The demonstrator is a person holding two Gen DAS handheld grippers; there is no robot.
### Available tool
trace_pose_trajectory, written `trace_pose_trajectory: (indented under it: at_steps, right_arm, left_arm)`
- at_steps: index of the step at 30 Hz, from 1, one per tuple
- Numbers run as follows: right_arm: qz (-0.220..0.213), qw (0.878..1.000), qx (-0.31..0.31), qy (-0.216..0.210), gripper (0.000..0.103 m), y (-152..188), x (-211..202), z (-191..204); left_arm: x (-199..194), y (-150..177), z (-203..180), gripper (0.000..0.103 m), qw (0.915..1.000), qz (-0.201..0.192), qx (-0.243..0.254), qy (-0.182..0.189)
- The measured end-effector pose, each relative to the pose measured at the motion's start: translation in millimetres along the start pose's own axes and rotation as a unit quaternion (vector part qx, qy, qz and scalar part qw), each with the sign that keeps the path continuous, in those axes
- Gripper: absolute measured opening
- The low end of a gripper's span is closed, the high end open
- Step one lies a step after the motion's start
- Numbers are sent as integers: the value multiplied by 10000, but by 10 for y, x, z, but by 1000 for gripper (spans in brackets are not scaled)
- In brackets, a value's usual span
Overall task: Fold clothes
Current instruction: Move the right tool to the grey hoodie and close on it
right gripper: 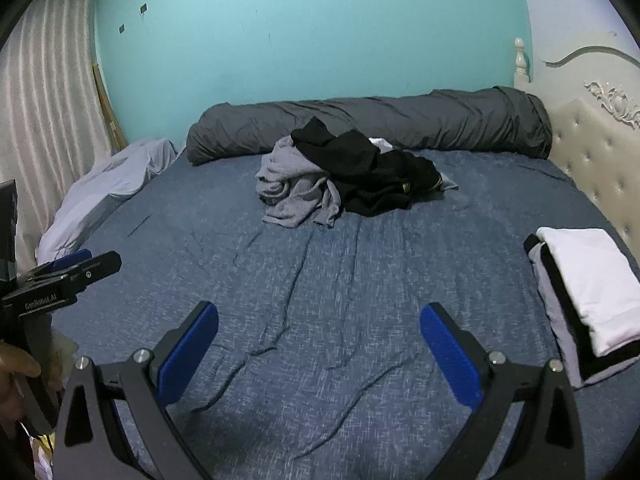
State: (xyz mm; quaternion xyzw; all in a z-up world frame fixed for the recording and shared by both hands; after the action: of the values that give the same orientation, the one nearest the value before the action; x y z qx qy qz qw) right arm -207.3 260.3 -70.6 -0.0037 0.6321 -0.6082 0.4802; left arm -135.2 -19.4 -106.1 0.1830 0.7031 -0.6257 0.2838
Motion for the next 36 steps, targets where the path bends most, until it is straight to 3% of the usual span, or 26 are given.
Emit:
trace_pose_trajectory:
  at_steps: [15, 24, 36]
  right_arm:
    - [377, 9993, -46, -70, 101, -77, 1179, -82]
    - [493, 9983, -229, -186, 101, -245, 2069, -91]
    - [513, 9951, -701, -473, 101, -583, 3282, 190]
  left_arm:
    - [1260, 12, 497, 103, 9979, 204, -560, -269]
    - [1943, 93, 774, 103, 9951, 306, -908, -245]
    - [2510, 283, 1179, 103, 9919, 498, -1122, -329]
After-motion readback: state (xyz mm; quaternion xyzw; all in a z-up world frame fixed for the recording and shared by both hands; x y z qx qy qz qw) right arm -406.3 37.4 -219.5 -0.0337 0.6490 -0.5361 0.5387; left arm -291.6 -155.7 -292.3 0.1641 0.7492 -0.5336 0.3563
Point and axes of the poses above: each gripper's, at about its wrist camera, not at the fingertips, and x roughly the way its jaws point, z to its left, y to its underside, the point moved 10 cm from there along x, roughly the way its jaws point, and after that the axes turned 6 degrees about -y, right-handed, at the moved point
